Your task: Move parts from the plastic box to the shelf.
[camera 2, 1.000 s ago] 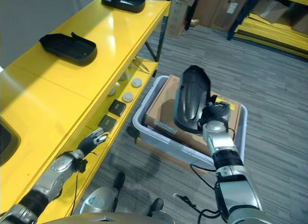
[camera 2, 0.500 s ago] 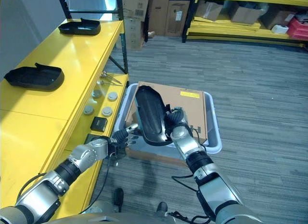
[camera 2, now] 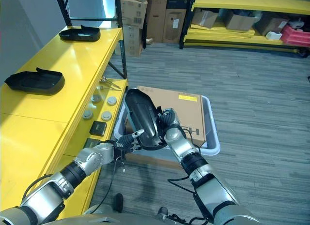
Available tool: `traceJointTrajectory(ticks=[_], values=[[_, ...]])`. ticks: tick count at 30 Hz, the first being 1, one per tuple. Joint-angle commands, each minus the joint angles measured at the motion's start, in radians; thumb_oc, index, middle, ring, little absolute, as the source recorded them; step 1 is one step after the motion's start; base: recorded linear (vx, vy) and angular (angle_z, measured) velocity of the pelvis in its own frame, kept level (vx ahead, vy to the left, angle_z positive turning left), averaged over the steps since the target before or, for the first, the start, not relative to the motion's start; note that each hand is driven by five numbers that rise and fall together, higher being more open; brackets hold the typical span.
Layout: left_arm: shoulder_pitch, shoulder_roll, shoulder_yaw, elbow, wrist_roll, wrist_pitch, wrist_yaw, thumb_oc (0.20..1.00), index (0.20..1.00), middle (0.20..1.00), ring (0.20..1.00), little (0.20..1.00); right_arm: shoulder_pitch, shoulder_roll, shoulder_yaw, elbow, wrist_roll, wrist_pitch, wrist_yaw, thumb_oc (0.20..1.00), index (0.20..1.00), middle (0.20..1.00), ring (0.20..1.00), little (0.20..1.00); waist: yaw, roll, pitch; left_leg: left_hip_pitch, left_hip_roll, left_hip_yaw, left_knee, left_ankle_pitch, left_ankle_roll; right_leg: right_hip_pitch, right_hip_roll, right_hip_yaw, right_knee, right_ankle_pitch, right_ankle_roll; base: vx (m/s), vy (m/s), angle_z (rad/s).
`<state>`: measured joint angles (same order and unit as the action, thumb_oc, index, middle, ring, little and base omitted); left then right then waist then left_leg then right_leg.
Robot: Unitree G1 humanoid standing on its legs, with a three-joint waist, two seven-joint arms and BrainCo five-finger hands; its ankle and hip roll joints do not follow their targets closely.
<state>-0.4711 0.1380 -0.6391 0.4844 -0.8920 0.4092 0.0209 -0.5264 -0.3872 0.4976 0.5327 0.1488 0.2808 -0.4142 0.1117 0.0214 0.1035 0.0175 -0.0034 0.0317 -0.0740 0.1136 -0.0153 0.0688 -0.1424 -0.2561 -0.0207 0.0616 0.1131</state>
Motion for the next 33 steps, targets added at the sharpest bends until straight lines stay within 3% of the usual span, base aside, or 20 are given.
traceJointTrajectory(ticks=[1,6,16,33], values=[[-0.084,-0.123,-0.024,0.048,-0.100,-0.103,0.034,1.000,1.000,1.000,1.000,1.000,-0.111,0.074,0.053,0.005,-0.055,-0.061,0.045,0.200,0.200,0.200,0.200,0.200,0.040,-0.024,-0.055,-0.008,-0.003,0.012,0.024,-0.078,0.002,-0.021,-0.055,-0.005,0.048,-0.028,0.080,0.00,0.000,0.00],[-0.066,-0.134,0.037,0.039,-0.203,-0.143,0.092,1.000,1.000,1.000,1.000,1.000,-0.093,0.075,0.066,0.009,-0.078,-0.050,0.043,0.200,0.200,0.200,0.200,0.200,0.048,-0.024,-0.057,-0.006,-0.004,0.005,0.025,-0.077,0.000,-0.014,-0.053,-0.011,0.046,-0.030,0.077,0.00,0.000,0.00],[-0.043,-0.130,0.098,0.067,-0.174,-0.121,0.024,1.000,1.000,1.000,1.000,1.000,-0.058,0.060,0.051,0.026,-0.087,-0.078,0.044,0.200,0.200,0.200,0.200,0.200,0.066,-0.024,-0.055,-0.012,-0.015,-0.031,0.029,-0.075,0.002,-0.008,-0.053,-0.029,0.051,-0.034,0.076,0.00,0.001,0.01],[-0.082,-0.081,-0.048,0.046,0.232,-0.127,-0.056,1.000,1.000,1.000,1.000,1.000,-0.064,0.072,0.070,-0.003,-0.086,-0.077,0.070,0.200,0.200,0.200,0.200,0.200,0.045,-0.024,-0.050,-0.003,-0.014,-0.019,0.020,-0.075,0.006,-0.012,-0.051,-0.018,0.058,-0.038,0.082,0.00,0.000,0.00]])
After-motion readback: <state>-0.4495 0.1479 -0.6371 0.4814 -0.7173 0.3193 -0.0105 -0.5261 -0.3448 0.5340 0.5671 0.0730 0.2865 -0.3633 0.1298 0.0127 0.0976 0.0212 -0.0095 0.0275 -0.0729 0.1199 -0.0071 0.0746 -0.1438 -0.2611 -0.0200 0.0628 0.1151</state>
